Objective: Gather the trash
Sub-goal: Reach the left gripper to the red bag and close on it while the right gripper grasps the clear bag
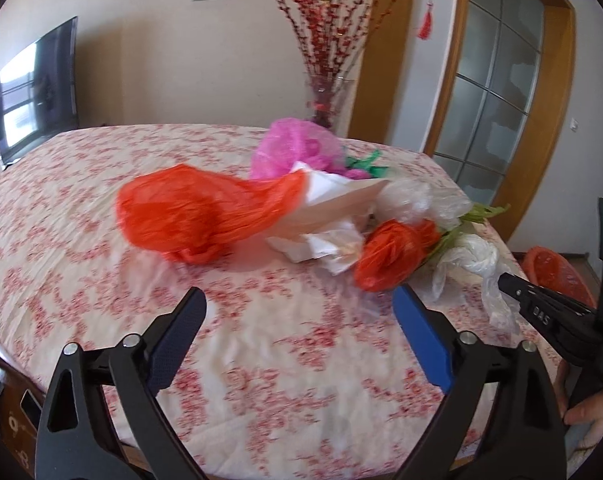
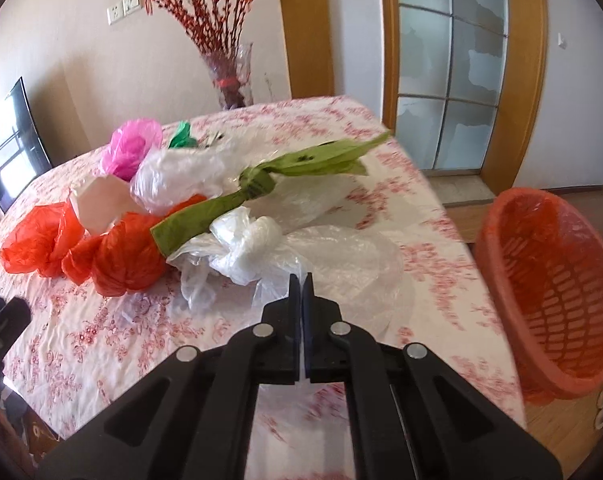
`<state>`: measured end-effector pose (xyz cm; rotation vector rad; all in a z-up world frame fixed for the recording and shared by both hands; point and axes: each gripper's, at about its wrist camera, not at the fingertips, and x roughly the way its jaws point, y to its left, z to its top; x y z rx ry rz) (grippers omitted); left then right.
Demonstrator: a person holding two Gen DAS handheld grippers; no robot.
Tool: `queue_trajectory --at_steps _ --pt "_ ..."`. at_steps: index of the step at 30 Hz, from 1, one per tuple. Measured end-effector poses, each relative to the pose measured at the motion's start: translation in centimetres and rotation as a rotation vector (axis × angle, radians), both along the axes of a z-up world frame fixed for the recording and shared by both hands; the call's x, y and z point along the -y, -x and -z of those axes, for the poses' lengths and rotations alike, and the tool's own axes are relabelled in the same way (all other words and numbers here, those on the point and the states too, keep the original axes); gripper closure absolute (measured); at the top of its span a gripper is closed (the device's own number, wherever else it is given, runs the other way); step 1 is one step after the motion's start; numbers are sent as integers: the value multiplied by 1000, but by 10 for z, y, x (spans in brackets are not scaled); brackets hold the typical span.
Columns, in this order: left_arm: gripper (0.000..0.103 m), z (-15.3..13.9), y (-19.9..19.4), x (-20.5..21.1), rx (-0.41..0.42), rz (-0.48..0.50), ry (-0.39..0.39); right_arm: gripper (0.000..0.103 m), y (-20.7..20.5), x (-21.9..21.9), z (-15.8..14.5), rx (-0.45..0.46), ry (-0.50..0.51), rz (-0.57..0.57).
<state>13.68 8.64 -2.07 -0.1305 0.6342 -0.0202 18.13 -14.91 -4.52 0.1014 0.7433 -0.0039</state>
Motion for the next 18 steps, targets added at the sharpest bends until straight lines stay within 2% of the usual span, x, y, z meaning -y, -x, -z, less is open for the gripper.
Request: queue_trajectory --at_steps 10,18 --pt "22 -2 -29 35 -36 113 -9 100 43 47 -9 23 6 122" --pt "32 6 -50 66 -74 158 -58 100 50 63 -11 26 -1 145"
